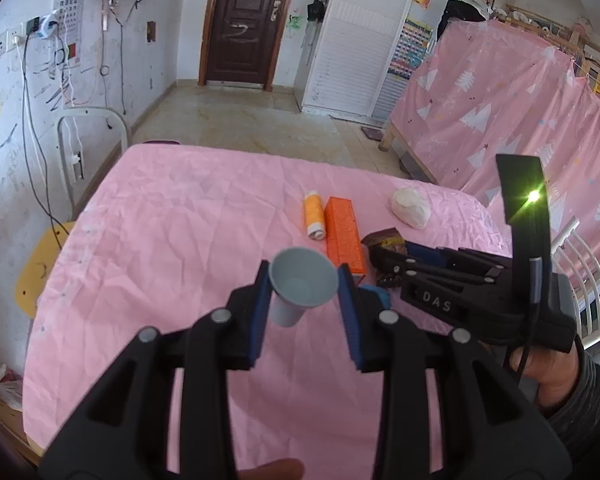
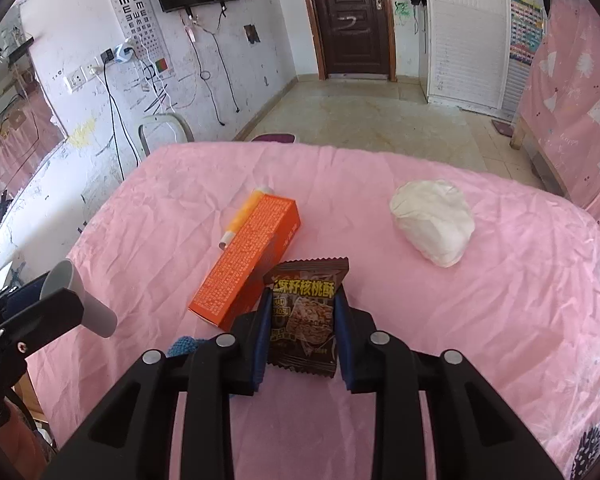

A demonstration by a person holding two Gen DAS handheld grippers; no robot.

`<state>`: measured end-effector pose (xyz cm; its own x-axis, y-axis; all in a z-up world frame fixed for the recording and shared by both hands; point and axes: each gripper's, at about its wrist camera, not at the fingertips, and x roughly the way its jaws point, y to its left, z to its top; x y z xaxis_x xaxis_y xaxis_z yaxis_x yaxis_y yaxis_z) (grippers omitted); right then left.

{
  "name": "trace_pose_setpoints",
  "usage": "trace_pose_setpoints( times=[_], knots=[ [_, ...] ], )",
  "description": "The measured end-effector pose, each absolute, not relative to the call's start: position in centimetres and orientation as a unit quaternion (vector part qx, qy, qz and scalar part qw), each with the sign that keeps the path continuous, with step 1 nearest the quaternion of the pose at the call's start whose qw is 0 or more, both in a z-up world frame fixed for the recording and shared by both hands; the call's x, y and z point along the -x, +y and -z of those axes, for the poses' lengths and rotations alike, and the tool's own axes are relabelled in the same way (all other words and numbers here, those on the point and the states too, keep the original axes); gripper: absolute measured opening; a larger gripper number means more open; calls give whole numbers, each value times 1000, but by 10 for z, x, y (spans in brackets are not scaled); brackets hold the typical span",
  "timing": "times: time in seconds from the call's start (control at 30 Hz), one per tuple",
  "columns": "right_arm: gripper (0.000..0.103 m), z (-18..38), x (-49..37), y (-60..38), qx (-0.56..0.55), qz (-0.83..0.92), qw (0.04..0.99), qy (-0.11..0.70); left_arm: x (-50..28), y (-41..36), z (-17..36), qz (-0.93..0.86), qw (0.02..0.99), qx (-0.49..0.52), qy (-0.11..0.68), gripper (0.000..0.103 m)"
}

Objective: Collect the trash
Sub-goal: 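Grasp the light blue paper cup with the left gripper while the right gripper grasps the brown snack packet, then carry the cup and brown packet over the orange bin and open both grippers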

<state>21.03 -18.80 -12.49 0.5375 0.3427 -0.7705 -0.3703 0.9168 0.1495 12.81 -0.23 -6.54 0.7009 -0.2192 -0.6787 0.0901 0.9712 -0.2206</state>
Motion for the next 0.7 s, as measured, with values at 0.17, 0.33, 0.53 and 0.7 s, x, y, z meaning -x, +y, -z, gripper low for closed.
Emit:
trace_pose_setpoints(
  times=[0.17,0.33,0.53,0.7],
  knots=[
    [18,107,-197,-208,4,-198,889,413,-123,-11,56,86,922,76,370,31],
    [18,91,-182,-234,-11,-188,901,390,-116,-25,48,91,925,64,363,31],
    [18,75,-164,-268,-30,-168,915,365,-109,-48,37,101,928,49,355,31],
    [18,68,-144,-301,-46,-148,926,346,-100,-72,26,114,930,36,348,31]
  ],
)
